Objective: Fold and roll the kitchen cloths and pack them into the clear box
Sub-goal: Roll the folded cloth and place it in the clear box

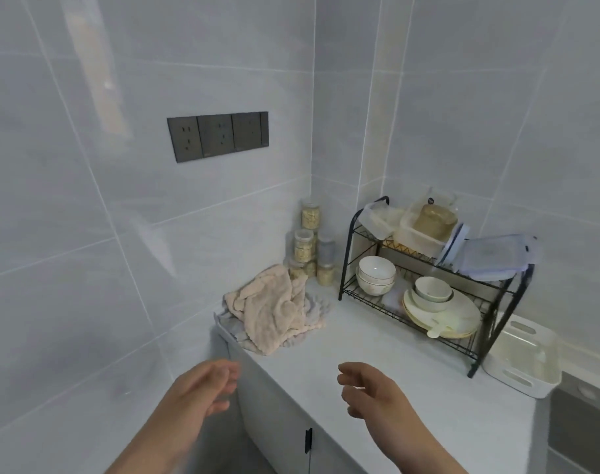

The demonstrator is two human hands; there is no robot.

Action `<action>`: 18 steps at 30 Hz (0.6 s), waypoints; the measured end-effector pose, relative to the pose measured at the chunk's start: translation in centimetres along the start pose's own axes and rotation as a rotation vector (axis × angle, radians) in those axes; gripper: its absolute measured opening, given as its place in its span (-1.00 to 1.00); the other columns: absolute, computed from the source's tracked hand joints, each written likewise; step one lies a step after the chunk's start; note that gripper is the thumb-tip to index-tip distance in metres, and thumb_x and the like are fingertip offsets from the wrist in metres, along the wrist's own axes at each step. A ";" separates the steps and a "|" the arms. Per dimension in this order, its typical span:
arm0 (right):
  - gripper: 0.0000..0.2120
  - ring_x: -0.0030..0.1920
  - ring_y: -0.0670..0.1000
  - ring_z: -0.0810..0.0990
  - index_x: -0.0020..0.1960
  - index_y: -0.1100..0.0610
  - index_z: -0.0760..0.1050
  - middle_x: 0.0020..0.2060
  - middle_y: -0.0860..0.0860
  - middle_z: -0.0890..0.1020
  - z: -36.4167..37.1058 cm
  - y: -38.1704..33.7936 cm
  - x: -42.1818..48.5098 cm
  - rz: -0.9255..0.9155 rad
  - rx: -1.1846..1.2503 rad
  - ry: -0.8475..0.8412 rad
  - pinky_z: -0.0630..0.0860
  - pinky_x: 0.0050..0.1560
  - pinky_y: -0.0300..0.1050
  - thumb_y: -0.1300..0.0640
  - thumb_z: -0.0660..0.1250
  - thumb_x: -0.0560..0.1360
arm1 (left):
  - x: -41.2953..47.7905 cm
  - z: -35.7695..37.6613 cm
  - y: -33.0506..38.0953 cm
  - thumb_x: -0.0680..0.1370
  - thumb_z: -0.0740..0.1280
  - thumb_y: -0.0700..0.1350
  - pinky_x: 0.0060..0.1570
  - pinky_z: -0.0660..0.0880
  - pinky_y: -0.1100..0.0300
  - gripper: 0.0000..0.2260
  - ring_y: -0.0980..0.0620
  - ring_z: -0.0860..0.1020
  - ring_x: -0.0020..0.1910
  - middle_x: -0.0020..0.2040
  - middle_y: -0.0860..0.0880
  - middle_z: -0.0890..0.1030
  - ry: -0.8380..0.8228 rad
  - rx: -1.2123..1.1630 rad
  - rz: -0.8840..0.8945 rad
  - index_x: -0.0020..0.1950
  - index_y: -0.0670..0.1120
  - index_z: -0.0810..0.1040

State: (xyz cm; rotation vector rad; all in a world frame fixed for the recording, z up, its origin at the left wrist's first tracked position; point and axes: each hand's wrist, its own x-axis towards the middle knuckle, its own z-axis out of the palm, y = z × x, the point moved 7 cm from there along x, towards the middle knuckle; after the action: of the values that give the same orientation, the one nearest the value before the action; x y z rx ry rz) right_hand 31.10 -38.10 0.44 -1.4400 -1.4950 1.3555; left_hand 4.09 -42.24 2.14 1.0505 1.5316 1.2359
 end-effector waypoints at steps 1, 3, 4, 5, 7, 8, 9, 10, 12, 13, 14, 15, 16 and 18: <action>-0.74 0.02 -0.05 0.61 0.13 -0.06 0.53 0.08 -0.06 0.62 -0.1 -0.2 2.1 -0.002 -0.004 -0.010 0.55 0.05 -0.15 0.25 0.28 0.54 | 1.8 -0.1 0.3 0.62 0.19 -0.18 -0.10 0.58 0.18 -0.78 -0.03 0.64 0.04 -0.02 -0.08 0.69 0.008 0.014 -0.006 0.04 -0.16 0.63; -0.74 0.04 -0.07 0.61 0.14 -0.06 0.53 0.07 -0.10 0.61 0.0 -0.6 5.9 -0.003 -0.009 -0.031 0.55 0.04 -0.15 0.23 0.28 0.54 | 4.9 -0.4 0.9 0.62 0.20 -0.19 -0.09 0.58 0.17 -0.79 -0.02 0.64 0.01 -0.04 -0.07 0.70 0.037 0.027 -0.007 0.03 -0.16 0.64; -0.74 0.04 -0.09 0.60 0.14 -0.06 0.52 0.07 -0.10 0.61 0.1 -0.6 7.5 0.001 -0.010 -0.038 0.55 0.04 -0.16 0.23 0.27 0.54 | 6.3 -0.4 1.1 0.62 0.20 -0.20 -0.08 0.57 0.17 -0.79 -0.02 0.64 0.01 -0.06 -0.07 0.70 0.049 0.029 -0.010 0.02 -0.16 0.64; -0.74 0.04 -0.10 0.60 0.14 -0.06 0.52 0.07 -0.10 0.61 0.2 -0.7 9.0 0.007 -0.008 -0.044 0.55 0.02 -0.17 0.23 0.27 0.54 | 7.5 -0.3 1.2 0.62 0.20 -0.20 -0.10 0.57 0.18 -0.79 -0.02 0.64 0.00 -0.06 -0.07 0.70 0.053 0.032 -0.017 0.01 -0.17 0.64; -0.75 0.04 -0.09 0.60 0.14 -0.06 0.52 0.06 -0.09 0.61 0.4 -0.9 11.4 0.019 0.006 -0.054 0.55 0.01 -0.18 0.23 0.27 0.54 | 9.8 0.3 1.5 0.62 0.20 -0.21 -0.15 0.58 0.21 -0.79 -0.03 0.64 0.01 -0.06 -0.09 0.70 0.037 0.037 -0.038 0.02 -0.17 0.63; -0.75 0.05 -0.07 0.60 0.15 -0.05 0.52 0.07 -0.08 0.60 0.5 -1.0 12.5 0.028 0.010 -0.059 0.56 0.02 -0.17 0.22 0.27 0.54 | 10.8 0.6 1.7 0.62 0.19 -0.21 -0.14 0.57 0.22 -0.79 -0.04 0.63 0.02 -0.04 -0.09 0.69 0.020 0.043 -0.048 0.03 -0.17 0.63; -0.75 0.05 -0.06 0.60 0.16 -0.05 0.51 0.07 -0.08 0.60 0.4 -1.0 13.6 0.036 0.009 -0.064 0.56 0.03 -0.16 0.21 0.27 0.55 | 12.2 1.0 1.9 0.62 0.20 -0.21 -0.10 0.57 0.19 -0.80 -0.05 0.63 0.03 -0.03 -0.11 0.68 0.002 0.054 -0.054 0.03 -0.16 0.63; -0.75 0.05 -0.05 0.61 0.16 -0.05 0.50 0.07 -0.08 0.60 0.3 -1.0 14.3 0.044 0.000 -0.068 0.57 0.04 -0.14 0.20 0.27 0.55 | 13.2 1.2 2.2 0.62 0.20 -0.21 -0.05 0.57 0.14 -0.80 -0.05 0.63 0.03 -0.02 -0.14 0.68 -0.010 0.064 -0.054 0.03 -0.15 0.63; -0.76 0.02 -0.03 0.61 0.15 -0.05 0.51 0.05 -0.07 0.61 -0.3 -0.9 16.3 0.065 0.004 -0.045 0.57 0.03 -0.13 0.20 0.28 0.54 | 16.4 2.0 3.0 0.61 0.23 -0.20 0.03 0.55 0.07 -0.82 -0.03 0.61 -0.02 -0.02 -0.19 0.66 -0.050 0.083 -0.044 0.02 -0.13 0.64; -0.77 0.00 -0.02 0.61 0.13 -0.04 0.53 0.04 -0.05 0.62 -0.6 -0.9 17.3 0.077 0.017 -0.025 0.57 0.01 -0.12 0.22 0.29 0.54 | 18.1 2.4 3.5 0.61 0.24 -0.18 0.05 0.55 0.06 -0.82 -0.01 0.61 -0.02 -0.03 -0.14 0.66 -0.074 0.098 -0.035 0.01 -0.11 0.65; -0.78 -0.01 -0.01 0.61 0.11 -0.03 0.54 0.03 -0.03 0.63 -0.7 -0.9 18.4 0.093 0.037 -0.002 0.57 -0.02 -0.13 0.23 0.29 0.54 | 20.0 2.8 3.9 0.61 0.25 -0.16 0.07 0.56 0.08 -0.83 0.02 0.61 0.00 0.01 -0.09 0.66 -0.099 0.118 -0.028 0.00 -0.07 0.66; -0.78 -0.03 -0.01 0.61 0.09 -0.02 0.55 0.02 0.00 0.63 -0.8 -0.9 19.6 0.109 0.058 0.024 0.57 -0.05 -0.14 0.25 0.30 0.54 | 21.9 3.3 4.2 0.61 0.26 -0.14 0.09 0.56 0.09 -0.83 0.06 0.61 0.03 0.04 -0.03 0.66 -0.128 0.142 -0.026 0.00 -0.02 0.66; -0.78 -0.04 0.00 0.61 0.08 0.00 0.56 0.01 0.02 0.64 -0.7 -0.8 20.7 0.123 0.077 0.047 0.56 -0.07 -0.16 0.26 0.30 0.54 | 23.9 3.8 4.2 0.61 0.27 -0.13 0.11 0.55 0.09 -0.83 0.08 0.60 0.06 0.06 0.00 0.66 -0.163 0.161 -0.027 0.00 0.03 0.66; -0.79 -0.08 -0.01 0.60 0.07 0.01 0.57 0.02 0.04 0.64 -0.3 -0.8 22.8 0.150 0.093 0.091 0.54 -0.09 -0.17 0.28 0.29 0.54 | 27.8 4.7 4.1 0.60 0.28 -0.05 0.16 0.54 0.04 -0.84 0.06 0.60 0.08 0.08 0.04 0.66 -0.244 0.210 -0.024 -0.02 0.13 0.66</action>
State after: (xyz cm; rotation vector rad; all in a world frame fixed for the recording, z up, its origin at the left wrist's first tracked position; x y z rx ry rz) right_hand 26.91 -15.97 -3.25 -1.5578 -1.2713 1.4092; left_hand 1.89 -13.80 2.19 1.2656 1.4996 0.9062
